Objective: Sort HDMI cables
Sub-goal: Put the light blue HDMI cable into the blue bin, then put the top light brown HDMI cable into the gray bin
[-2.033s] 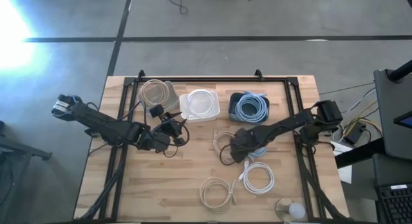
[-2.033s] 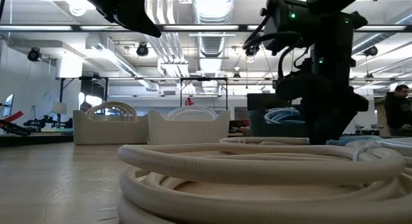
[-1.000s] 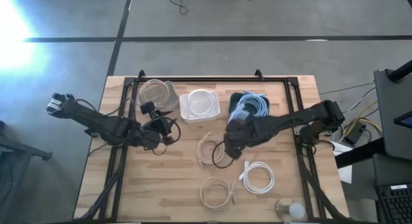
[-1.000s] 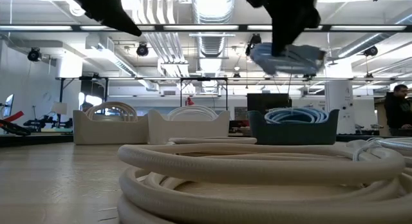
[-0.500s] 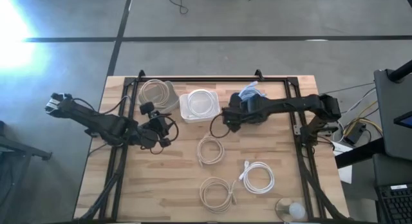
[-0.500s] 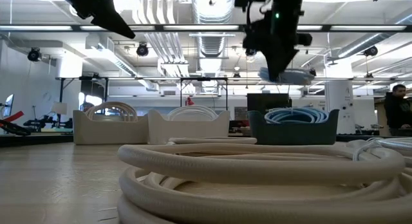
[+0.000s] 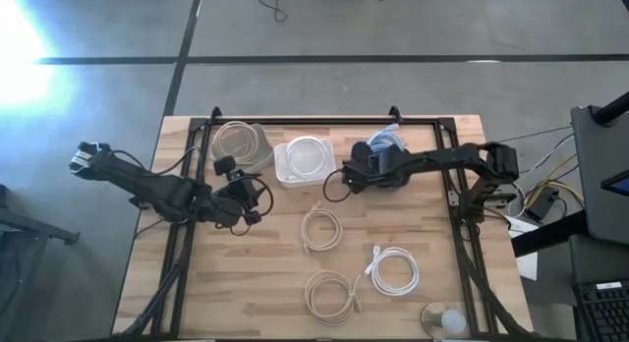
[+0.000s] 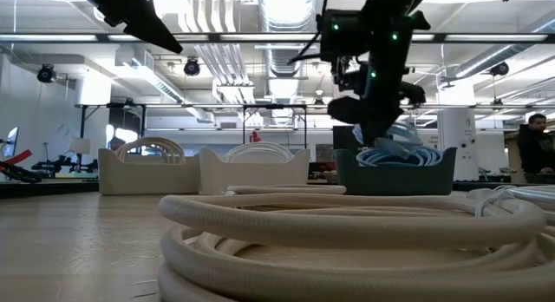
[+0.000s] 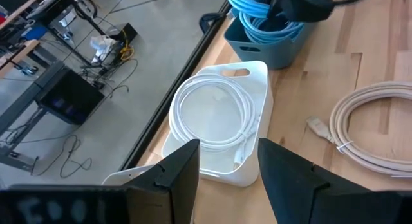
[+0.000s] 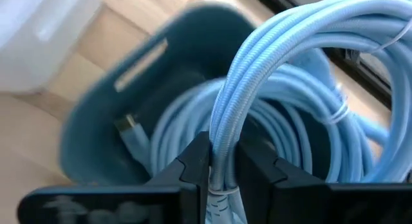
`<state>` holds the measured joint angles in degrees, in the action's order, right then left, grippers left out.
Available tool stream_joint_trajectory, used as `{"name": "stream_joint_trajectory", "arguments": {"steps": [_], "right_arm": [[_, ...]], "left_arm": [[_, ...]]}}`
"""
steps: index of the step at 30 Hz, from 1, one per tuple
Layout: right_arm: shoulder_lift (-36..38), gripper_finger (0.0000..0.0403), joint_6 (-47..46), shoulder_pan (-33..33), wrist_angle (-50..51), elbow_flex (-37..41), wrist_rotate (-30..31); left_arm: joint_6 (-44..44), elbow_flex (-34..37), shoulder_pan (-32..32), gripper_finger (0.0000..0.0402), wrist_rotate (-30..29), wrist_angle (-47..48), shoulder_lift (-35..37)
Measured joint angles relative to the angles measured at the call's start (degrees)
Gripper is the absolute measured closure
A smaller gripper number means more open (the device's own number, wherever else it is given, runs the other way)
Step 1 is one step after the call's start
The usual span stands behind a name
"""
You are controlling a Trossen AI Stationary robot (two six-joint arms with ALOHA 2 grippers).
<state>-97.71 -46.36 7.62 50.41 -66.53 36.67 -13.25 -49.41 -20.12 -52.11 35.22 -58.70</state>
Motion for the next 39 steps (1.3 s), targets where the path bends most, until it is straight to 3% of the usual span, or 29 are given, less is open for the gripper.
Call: {"name": "stream_joint_trajectory", "arguments": {"steps": [12, 27, 32, 39], "right_arm": [[0.0, 0.0270, 0.0, 0.0, -0.1, 3.8, -0.1], [0.0, 0.0234, 7.7, -1.5, -0.5, -8.3, -0.9], [0.0, 0.0234, 12.7, -4.6, -6.4, -9.2, -7.0], [0.0, 0.0234, 14.3, -8.4, -20.3, -5.8, -22.0]], "left_arm": [[-1.6, 0.0, 0.0, 0.0227, 0.0, 0.0, 0.0], [-2.0, 0.0, 0.0, 0.0227, 0.5, 0.2, 0.0], [-2.3, 0.3, 0.0, 0.0227, 1.6, 1.0, 0.0], [-6.2, 3.8, 0.0, 0.0227, 1.7, 0.7, 0.0]]}}
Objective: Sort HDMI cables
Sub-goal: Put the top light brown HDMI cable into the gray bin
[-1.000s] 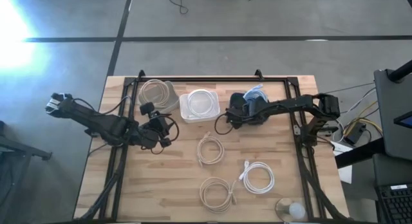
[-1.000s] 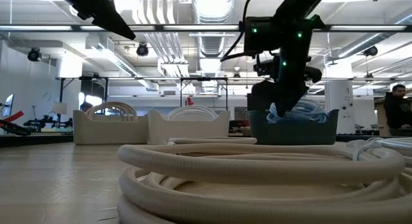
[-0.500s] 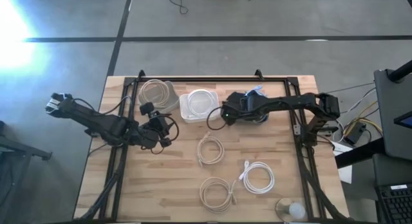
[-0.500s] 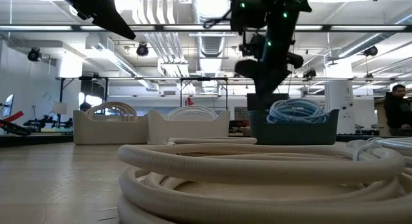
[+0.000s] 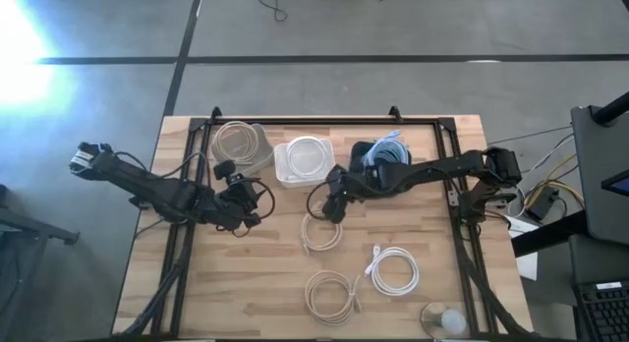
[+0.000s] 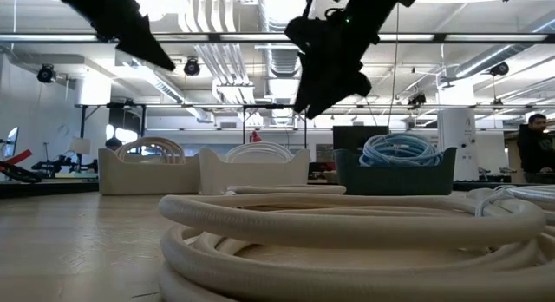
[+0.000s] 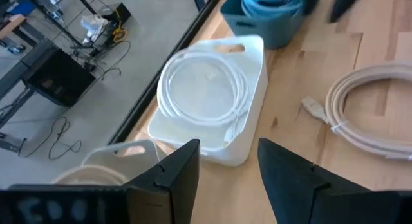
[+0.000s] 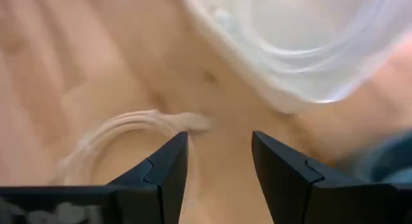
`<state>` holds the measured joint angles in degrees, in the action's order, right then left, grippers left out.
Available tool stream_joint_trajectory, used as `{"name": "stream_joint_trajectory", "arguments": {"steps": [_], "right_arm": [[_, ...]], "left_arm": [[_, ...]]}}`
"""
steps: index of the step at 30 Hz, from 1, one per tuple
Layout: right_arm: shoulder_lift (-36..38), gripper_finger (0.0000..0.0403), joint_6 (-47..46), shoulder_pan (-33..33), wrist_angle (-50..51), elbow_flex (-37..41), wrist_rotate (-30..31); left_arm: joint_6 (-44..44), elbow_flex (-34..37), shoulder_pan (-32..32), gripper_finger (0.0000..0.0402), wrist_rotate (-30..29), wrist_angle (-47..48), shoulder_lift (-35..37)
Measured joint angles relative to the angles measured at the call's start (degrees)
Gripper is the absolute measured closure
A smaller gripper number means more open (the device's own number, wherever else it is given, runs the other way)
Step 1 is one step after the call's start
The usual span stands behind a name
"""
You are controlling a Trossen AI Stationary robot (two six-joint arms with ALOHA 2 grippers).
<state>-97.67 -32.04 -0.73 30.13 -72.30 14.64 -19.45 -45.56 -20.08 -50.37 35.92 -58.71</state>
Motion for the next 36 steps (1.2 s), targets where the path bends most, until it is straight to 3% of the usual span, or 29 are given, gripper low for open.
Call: {"name": "stream_joint_trajectory", "arguments": {"steps": [6, 14, 21, 26, 30, 33, 36], "right_arm": [[-1.9, 0.0234, -2.4, -0.4, -3.0, 2.6, -6.0], [-9.9, 0.0235, -4.0, -0.5, -5.7, 3.2, -13.3], [-16.4, 0.0254, -4.0, -0.5, -5.0, 1.2, -12.9], [-18.9, 0.0286, -1.1, -0.5, -4.2, -0.5, -12.6], [-18.9, 0.0337, -0.6, -0.4, -3.4, -1.4, -12.6], [-18.1, 0.0375, 0.0, -0.5, -4.0, -2.1, -13.0], [-16.9, 0.0385, 2.5, -0.9, -4.2, -3.3, -12.9]], "left_arm": [[-5.7, 3.5, 0.0, 0.0227, 0.9, -1.7, 0.0], [-11.1, 7.5, 0.0, 0.0227, 9.7, -11.5, -0.3], [-11.5, 12.4, 0.0, 0.0227, 16.9, -23.4, -0.8], [-16.4, 16.8, 0.1, 0.0227, 17.2, -29.2, -0.8], [-23.3, 20.8, 0.1, 0.0227, 18.8, -33.3, -0.9], [-30.0, 24.2, 0.1, 0.0227, 21.3, -38.9, -0.9], [-34.9, 27.9, 0.1, 0.0227, 24.2, -47.2, -0.9]]}}
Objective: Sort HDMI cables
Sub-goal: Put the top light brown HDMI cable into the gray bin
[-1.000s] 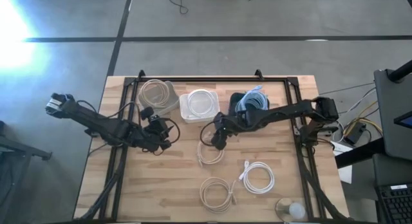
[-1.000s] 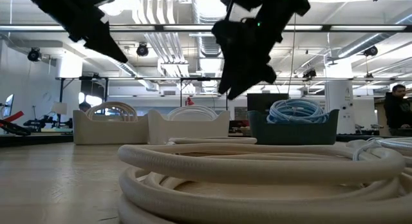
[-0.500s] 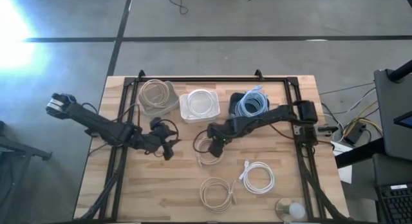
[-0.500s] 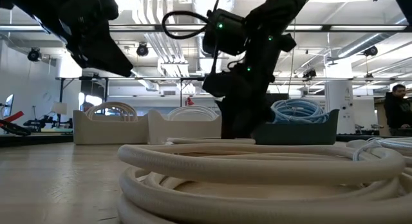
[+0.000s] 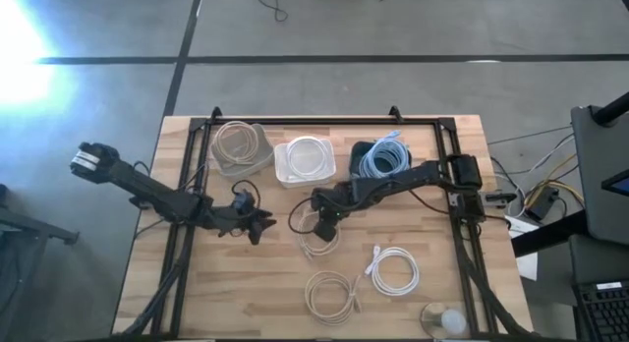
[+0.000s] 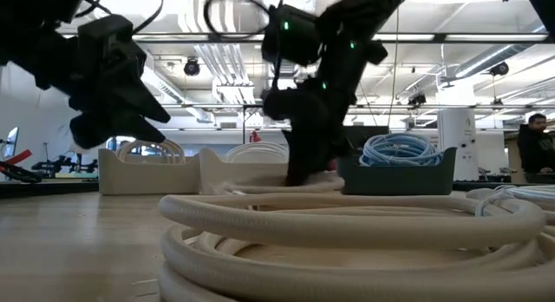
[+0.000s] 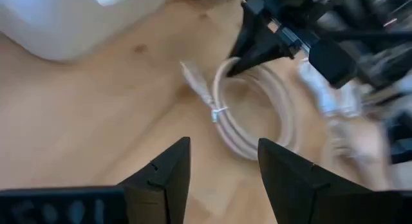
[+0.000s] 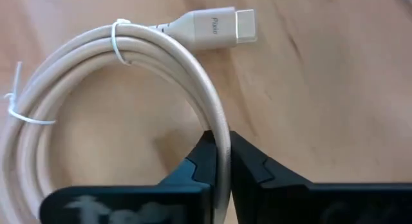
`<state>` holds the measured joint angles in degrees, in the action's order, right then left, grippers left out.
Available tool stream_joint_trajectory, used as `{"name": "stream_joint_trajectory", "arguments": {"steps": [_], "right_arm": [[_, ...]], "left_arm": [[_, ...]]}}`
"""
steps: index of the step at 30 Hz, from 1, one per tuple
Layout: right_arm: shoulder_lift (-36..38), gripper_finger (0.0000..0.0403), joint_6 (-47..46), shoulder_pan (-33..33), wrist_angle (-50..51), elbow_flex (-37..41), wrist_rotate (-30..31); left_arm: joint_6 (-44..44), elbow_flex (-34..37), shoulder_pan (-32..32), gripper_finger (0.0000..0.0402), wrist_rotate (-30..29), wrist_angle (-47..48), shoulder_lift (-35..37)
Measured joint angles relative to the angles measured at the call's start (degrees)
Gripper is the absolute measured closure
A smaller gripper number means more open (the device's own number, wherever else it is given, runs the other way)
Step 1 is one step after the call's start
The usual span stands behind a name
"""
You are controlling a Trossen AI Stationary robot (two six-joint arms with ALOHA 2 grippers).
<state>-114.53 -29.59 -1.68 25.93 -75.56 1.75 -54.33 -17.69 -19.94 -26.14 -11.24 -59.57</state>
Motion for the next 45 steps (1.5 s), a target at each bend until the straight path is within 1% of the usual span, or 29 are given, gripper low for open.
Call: {"name": "stream_joint_trajectory", "arguments": {"steps": [3, 6, 10, 16, 20, 25, 30, 40, 43, 45], "right_arm": [[1.7, 0.0387, 3.1, -0.7, -0.8, -2.1, 3.5], [3.0, 0.0387, 6.6, -1.3, -1.3, -4.1, 8.1], [3.5, 0.0388, 10.8, -1.6, -1.7, -6.7, 12.0], [3.5, 0.0389, 15.2, -1.6, -2.8, -10.1, 12.3], [3.4, 0.0389, 16.9, -1.5, -3.9, -10.6, 12.4], [3.4, 0.0389, 16.8, -1.4, -4.1, -10.4, 12.4], [3.4, 0.0389, 16.6, -1.4, -4.2, -10.1, 12.4], [3.4, 0.0390, 18.5, -1.4, -11.3, -10.1, 12.4], [3.4, 0.0390, 19.6, -1.4, -11.4, -10.1, 12.4], [3.4, 0.0389, 19.3, -1.4, -11.1, -10.1, 12.1]], "left_arm": [[-2.8, 3.2, 0.0, 0.0227, 1.9, -8.4, 0.0], [-3.6, 5.5, 0.0, 0.0227, 2.6, -15.1, 0.0], [-3.0, 6.7, 0.0, 0.0227, 2.7, -19.0, 0.0], [-0.8, 6.1, 0.0, 0.0227, 2.7, -19.2, 0.0], [2.1, 5.4, 0.0, 0.0227, 2.9, -19.8, 0.0], [6.2, 4.4, 0.0, 0.0227, 4.0, -21.8, 0.1], [7.1, 4.1, 0.0, 0.0227, 4.3, -21.9, 0.1], [8.9, 4.1, 0.1, 0.0227, 3.7, -22.9, 0.1], [9.5, 4.1, 0.1, 0.0235, 3.0, -22.8, 0.1], [9.6, 4.1, 0.1, 0.0250, 2.7, -22.3, 0.1]]}}
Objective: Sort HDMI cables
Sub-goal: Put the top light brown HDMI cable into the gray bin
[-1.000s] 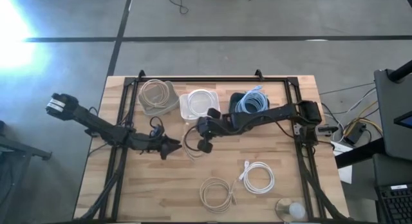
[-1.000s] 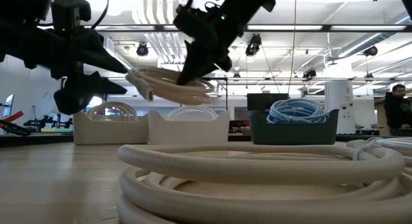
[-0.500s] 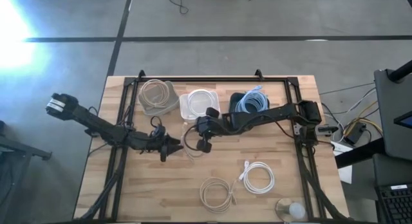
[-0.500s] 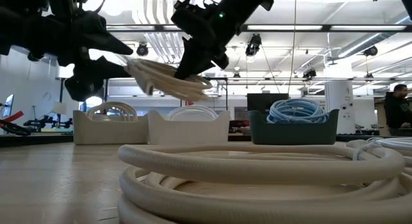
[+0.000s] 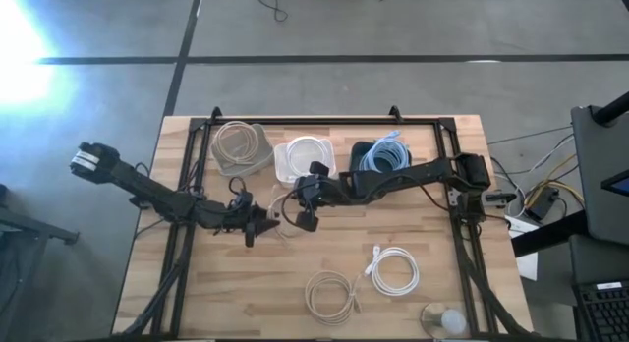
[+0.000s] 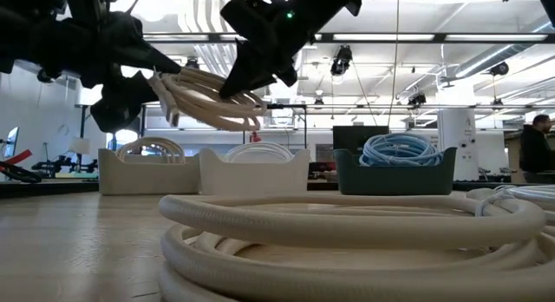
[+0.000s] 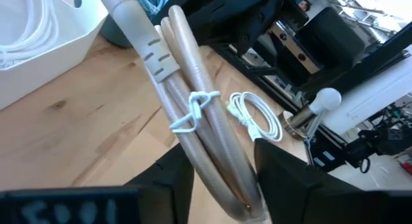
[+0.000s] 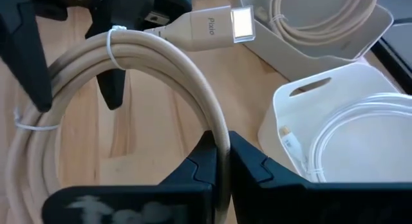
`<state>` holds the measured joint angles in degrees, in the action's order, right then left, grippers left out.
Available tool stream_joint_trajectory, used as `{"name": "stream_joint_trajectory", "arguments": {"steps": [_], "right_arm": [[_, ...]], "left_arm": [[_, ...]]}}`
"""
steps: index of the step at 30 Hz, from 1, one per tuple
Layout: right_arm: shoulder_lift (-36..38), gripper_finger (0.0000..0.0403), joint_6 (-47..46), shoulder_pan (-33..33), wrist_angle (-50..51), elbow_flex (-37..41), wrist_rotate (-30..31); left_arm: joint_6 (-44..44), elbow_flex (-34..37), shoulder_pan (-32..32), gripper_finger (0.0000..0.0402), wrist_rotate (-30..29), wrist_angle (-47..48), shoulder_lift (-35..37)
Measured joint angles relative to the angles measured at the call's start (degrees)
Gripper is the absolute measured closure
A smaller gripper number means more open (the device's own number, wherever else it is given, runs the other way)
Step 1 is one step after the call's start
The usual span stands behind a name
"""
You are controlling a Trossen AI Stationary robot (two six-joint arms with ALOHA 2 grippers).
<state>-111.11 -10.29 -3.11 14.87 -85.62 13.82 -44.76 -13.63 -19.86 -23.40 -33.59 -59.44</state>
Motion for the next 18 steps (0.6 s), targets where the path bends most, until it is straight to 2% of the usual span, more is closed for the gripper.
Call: {"name": "stream_joint_trajectory", "arguments": {"steps": [7, 10, 14, 18], "right_arm": [[0.0, 0.0353, -0.2, 0.0, 3.0, 0.0, -1.6], [0.0, 0.0338, -0.2, 0.0, 3.9, 0.0, -3.2], [0.0, 0.0320, -0.2, -0.2, 4.5, 0.0, -3.3], [0.1, 0.0308, -0.2, -0.4, 4.5, 0.0, -3.1]], "left_arm": [[0.3, 0.4, 0.1, 0.0331, -0.3, 0.4, 0.0], [0.3, 0.7, 0.5, 0.0353, -0.2, 0.8, 0.4], [0.1, 0.6, 1.6, 0.0358, 0.3, 2.8, 2.3], [2.1, -0.8, 3.0, 0.0357, 0.4, 8.8, 7.1]]}}
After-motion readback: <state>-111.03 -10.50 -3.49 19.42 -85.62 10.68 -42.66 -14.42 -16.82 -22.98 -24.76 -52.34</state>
